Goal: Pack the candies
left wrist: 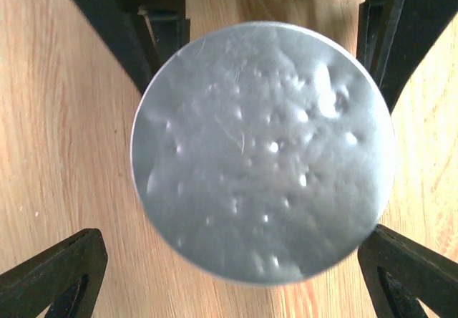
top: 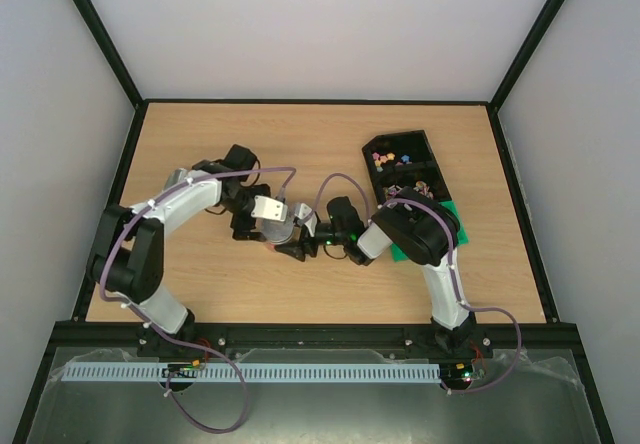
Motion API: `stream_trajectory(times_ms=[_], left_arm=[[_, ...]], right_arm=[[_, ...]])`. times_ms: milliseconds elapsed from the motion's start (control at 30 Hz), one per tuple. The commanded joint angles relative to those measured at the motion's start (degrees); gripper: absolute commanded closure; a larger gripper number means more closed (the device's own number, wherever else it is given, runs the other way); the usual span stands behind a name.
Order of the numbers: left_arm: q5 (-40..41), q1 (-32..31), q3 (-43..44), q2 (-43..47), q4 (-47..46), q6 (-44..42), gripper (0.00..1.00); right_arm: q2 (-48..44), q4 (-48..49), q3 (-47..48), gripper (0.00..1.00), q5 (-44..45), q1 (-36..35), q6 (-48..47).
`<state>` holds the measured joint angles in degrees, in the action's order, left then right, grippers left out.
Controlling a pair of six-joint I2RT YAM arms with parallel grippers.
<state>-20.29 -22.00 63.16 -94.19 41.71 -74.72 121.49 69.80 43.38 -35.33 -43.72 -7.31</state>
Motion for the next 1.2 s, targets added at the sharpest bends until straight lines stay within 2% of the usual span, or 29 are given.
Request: stream_trajectory(times_ms=[0, 100, 267, 400, 500, 600, 933, 1167], left_arm=[[-1.42, 2.33, -3.41, 5.64, -1.06, 0.95, 0.01], [-4.96, 4.59, -6.78, 10.95, -1.84, 7.27, 0.01], [-7.63, 4.45, -10.81, 18.29, -11.67, 33.57, 0.01], [-6.08, 1.66, -13.45, 19.55, -18.34, 49.72, 0.01], [-1.55, -2.19, -13.68, 18.43, -20.79, 56.76, 0.01], [2.07, -5.38, -13.95, 17.16, -21.59, 59.05, 0.01], [6.86, -8.35, -15.33, 11.62, -24.0, 61.79, 0.01], [6.4, -8.63, -15.8, 9.88, -23.98, 59.58, 0.06]], right_arm=[[-1.41, -0.48, -1.59, 0.47, -0.88, -0.08, 0.05], [-1.01, 0.36, -1.78, 0.47, 0.09, -0.13, 1.46], [-0.56, 2.5, -2.15, 0.46, 3.14, -0.19, 3.05], [-0.58, 3.35, -2.49, 0.46, 5.81, -0.26, 3.28], [-0.43, 3.28, -2.5, 0.46, 6.99, -0.51, 3.35], [-0.28, 3.71, -3.0, 0.46, 8.14, -0.79, 3.27], [-0.19, 3.78, -2.51, 0.47, 9.37, -1.11, 3.75], [-0.19, 3.6, -2.42, 0.47, 9.54, -1.15, 3.7]])
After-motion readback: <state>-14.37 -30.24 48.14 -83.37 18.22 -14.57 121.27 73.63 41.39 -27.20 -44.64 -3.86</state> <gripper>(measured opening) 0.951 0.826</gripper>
